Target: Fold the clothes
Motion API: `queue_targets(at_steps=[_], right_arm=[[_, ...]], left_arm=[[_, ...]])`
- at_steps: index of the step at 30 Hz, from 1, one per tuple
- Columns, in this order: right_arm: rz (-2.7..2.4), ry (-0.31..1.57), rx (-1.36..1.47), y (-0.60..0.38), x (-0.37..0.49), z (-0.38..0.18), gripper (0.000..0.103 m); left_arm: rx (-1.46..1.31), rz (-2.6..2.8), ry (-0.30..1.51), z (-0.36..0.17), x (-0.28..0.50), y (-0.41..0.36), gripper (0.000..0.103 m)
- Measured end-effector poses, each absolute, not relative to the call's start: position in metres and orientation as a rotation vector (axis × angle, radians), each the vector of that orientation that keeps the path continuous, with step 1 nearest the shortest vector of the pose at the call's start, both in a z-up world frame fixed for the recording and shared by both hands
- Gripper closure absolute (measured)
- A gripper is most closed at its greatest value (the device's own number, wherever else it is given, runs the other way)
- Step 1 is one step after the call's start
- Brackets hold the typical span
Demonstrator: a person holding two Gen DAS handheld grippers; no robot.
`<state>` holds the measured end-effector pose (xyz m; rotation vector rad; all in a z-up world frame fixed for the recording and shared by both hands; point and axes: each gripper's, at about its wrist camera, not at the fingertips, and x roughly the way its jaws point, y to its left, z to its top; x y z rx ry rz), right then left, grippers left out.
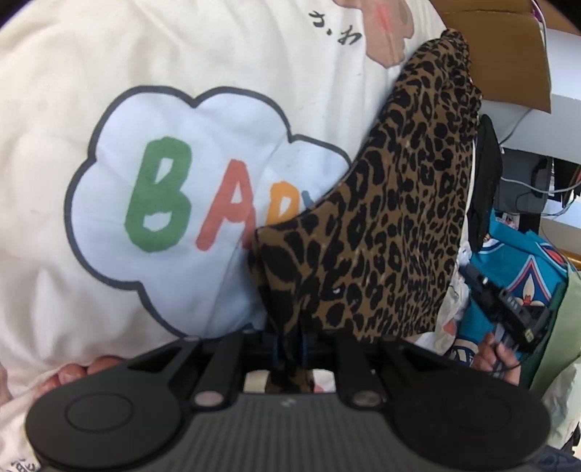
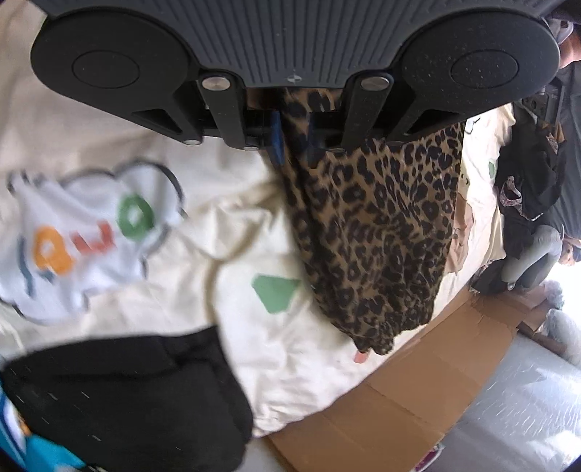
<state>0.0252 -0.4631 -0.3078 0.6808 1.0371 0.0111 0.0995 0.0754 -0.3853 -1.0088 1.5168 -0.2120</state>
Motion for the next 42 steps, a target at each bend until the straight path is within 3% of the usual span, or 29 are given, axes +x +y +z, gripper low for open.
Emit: queue_targets(at_steps=[2,22,25,26,27,37,42], right_arm=[[0.030,1.014,0.656,-0.458,0.038,-0.306,0.070],[0.127,0.979,0.702,-0.448,0.129,-0.348,0.070],[0.146,0.983,0.735,-0.450,0.140,-0.352,0.075],[0.157,0.986,0.734,-0.449,0.143,-0.352,0.092],[0.166,0.991,0.718,-0.448,0.145,-0.351,0.101],[0.093,0.996,0.677,-0.453,0.146,-0.350,0.102],[0.096,0.993,0.706,-0.455,0.150,-0.350,0.093]], left_arm=[[-1.007,-0.213,1.519,-0.387,0.100,0.076,0.092],[-1.005,-0.240,1.544,-0.397,0.107,0.067,0.092],[-0.988,-0.251,1.551,-0.396,0.110,0.065,0.092],[-0.989,-0.251,1.552,-0.396,0.110,0.065,0.092],[-0.991,-0.249,1.551,-0.396,0.110,0.065,0.092],[-0.992,-0.250,1.547,-0.395,0.107,0.067,0.092],[-0.996,-0.252,1.546,-0.396,0.107,0.067,0.092]])
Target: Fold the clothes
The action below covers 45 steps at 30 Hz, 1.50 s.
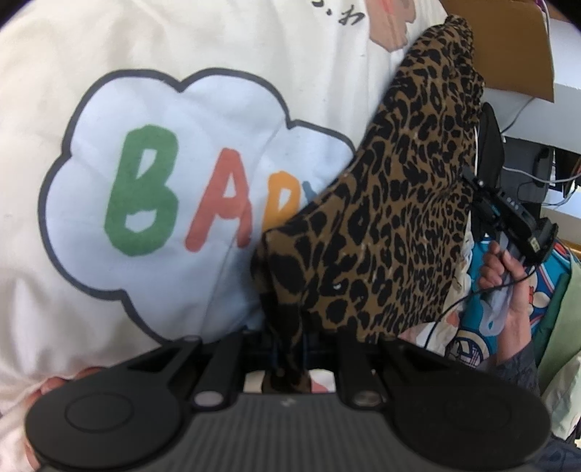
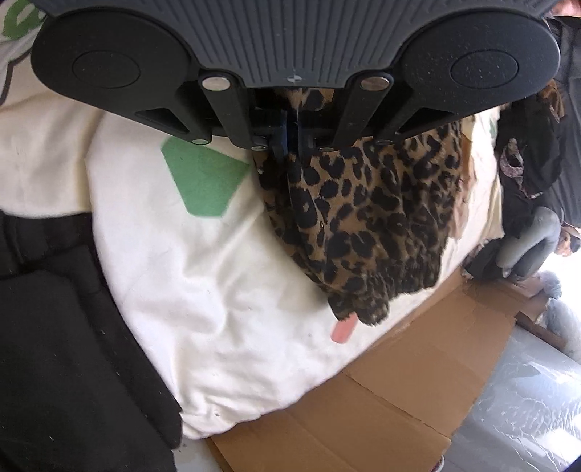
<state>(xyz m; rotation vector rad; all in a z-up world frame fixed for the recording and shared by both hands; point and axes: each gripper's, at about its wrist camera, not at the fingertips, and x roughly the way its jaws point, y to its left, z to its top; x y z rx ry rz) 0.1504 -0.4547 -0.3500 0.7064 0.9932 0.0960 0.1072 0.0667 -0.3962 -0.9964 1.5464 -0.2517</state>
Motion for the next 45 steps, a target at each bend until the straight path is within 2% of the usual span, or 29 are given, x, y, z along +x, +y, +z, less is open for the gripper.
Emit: queue_targets(at_steps=[1,3,8,10,11,12,15,20,25,27,33,35,37,38,39,45], right_arm=[[0.100,0.989,0.710,-0.456,0.154,-0.348,0.090],[0.106,0.984,0.717,-0.457,0.162,-0.347,0.073],[0.108,0.982,0.740,-0.460,0.185,-0.350,0.071],[0.103,0.977,0.745,-0.461,0.189,-0.352,0.076],[0.099,0.976,0.738,-0.461,0.190,-0.352,0.092],[0.092,0.974,0.730,-0.462,0.191,-0.352,0.097],[0.060,0.959,0.707,-0.465,0.188,-0.349,0.103],[0.016,0.953,0.684,-0.468,0.188,-0.346,0.103],[0.047,0.951,0.682,-0.463,0.198,-0.343,0.097],[0.047,0.956,0.658,-0.460,0.205,-0.342,0.087],[0.052,0.966,0.599,-0.450,0.219,-0.341,0.069],[0.063,0.965,0.563,-0.445,0.220,-0.339,0.069],[0.079,0.962,0.535,-0.440,0.221,-0.338,0.073],[0.078,0.961,0.543,-0.440,0.221,-0.339,0.090],[0.070,0.962,0.553,-0.440,0.221,-0.340,0.102],[0.013,0.943,0.560,-0.447,0.216,-0.342,0.103]], left_arm=[[-0.996,-0.251,1.546,-0.396,0.107,0.066,0.091],[-0.997,-0.251,1.547,-0.397,0.107,0.066,0.091],[-1.003,-0.249,1.543,-0.397,0.106,0.065,0.090],[-1.006,-0.249,1.542,-0.400,0.106,0.061,0.090],[-1.007,-0.248,1.543,-0.401,0.106,0.059,0.090],[-1.006,-0.250,1.544,-0.401,0.104,0.062,0.090],[-1.007,-0.253,1.544,-0.399,0.102,0.066,0.090],[-1.016,-0.253,1.543,-0.400,0.101,0.070,0.090],[-1.016,-0.251,1.540,-0.401,0.099,0.071,0.089],[-1.016,-0.251,1.540,-0.401,0.099,0.070,0.089],[-1.024,-0.245,1.535,-0.402,0.101,0.064,0.089],[-1.026,-0.247,1.535,-0.402,0.099,0.065,0.089],[-1.027,-0.248,1.536,-0.402,0.097,0.066,0.089],[-1.028,-0.248,1.536,-0.402,0.096,0.066,0.089],[-1.029,-0.248,1.536,-0.401,0.096,0.065,0.089],[-1.028,-0.250,1.534,-0.401,0.096,0.063,0.089]])
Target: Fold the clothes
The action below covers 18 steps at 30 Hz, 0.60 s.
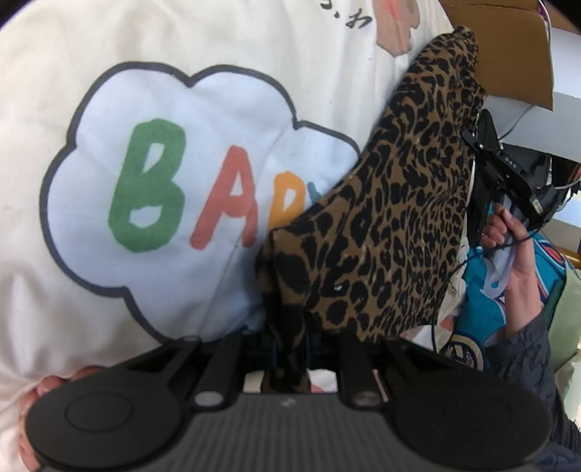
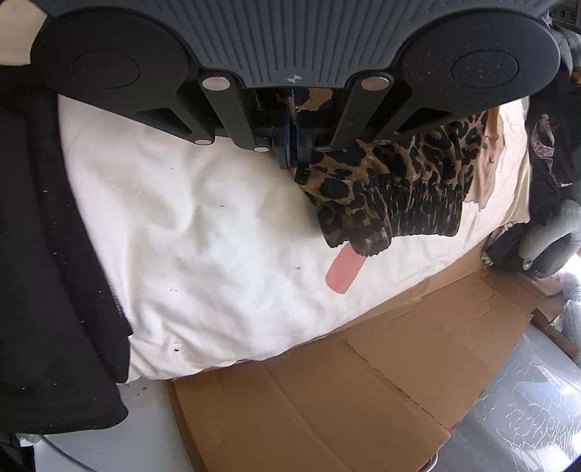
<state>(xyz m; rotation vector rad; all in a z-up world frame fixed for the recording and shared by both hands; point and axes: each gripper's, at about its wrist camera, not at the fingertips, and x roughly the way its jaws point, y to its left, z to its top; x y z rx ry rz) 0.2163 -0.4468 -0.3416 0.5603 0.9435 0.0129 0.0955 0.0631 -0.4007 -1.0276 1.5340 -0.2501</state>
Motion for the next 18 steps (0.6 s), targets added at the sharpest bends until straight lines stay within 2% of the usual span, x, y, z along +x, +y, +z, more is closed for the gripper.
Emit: queue_targets(at_steps=[4,6,10,14,18], right_arm=[[-0.039,0.963,0.563,-0.450,0.218,-0.345,0.101],[-0.058,0.974,0.595,-0.454,0.218,-0.348,0.091],[-0.051,0.980,0.602,-0.459,0.204,-0.341,0.081],[-0.011,1.012,0.584,-0.458,0.183,-0.334,0.065],[0.010,1.060,0.517,-0.449,0.159,-0.334,0.060]], left_arm=[[-1.025,-0.250,1.532,-0.401,0.096,0.062,0.089],[-1.024,-0.250,1.532,-0.401,0.096,0.061,0.089],[-1.022,-0.250,1.527,-0.400,0.095,0.059,0.089],[-1.024,-0.250,1.526,-0.401,0.095,0.057,0.089],[-1.020,-0.249,1.530,-0.401,0.096,0.053,0.089]])
